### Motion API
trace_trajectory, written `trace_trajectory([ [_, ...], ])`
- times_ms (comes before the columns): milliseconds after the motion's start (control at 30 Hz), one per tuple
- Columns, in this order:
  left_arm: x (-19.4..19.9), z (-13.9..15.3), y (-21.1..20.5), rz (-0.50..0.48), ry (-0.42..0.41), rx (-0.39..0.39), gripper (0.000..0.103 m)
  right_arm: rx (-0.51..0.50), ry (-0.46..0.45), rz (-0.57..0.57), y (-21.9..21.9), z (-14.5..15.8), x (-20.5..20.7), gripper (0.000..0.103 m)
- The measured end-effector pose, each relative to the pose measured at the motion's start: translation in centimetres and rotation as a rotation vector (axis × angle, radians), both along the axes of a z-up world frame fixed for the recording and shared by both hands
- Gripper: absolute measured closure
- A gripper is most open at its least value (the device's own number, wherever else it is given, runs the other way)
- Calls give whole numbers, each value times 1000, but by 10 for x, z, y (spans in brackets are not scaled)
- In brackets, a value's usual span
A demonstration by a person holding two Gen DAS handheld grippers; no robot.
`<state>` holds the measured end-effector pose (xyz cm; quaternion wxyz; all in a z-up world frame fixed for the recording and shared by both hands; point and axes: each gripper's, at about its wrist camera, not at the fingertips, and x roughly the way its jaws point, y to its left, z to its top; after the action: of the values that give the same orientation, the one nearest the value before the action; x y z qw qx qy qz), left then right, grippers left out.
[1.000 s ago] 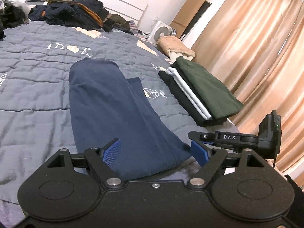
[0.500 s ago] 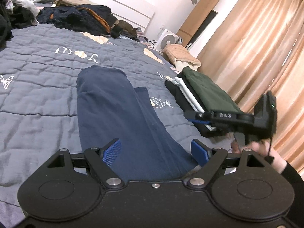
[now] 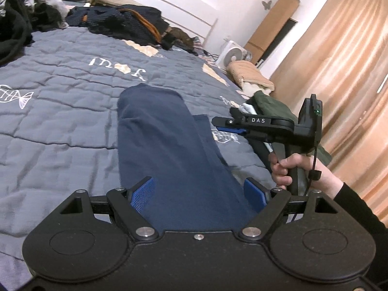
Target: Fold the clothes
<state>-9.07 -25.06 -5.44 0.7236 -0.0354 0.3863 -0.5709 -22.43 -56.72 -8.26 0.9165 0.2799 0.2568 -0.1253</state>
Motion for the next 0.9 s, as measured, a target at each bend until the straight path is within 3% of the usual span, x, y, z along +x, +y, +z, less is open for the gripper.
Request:
trace_trajectory([
  [400,-2,-6,-7,3,-18,38,23,89,21,53,-11,-23,26,81],
  [533,-6,-7,-8,-6,-23,49,23,90,22,63,-7,-26,33,67],
  [767,-5,-5,-3,11,-15,40,23,39,52,46,4,-28,41,66],
  [867,-2,-4,-2,28,-11,41,23,17,56,43,7,-28,44,79],
  [900,-1,-3,-1,34,-10,39,23,7,55,53,9,-26,44,91],
])
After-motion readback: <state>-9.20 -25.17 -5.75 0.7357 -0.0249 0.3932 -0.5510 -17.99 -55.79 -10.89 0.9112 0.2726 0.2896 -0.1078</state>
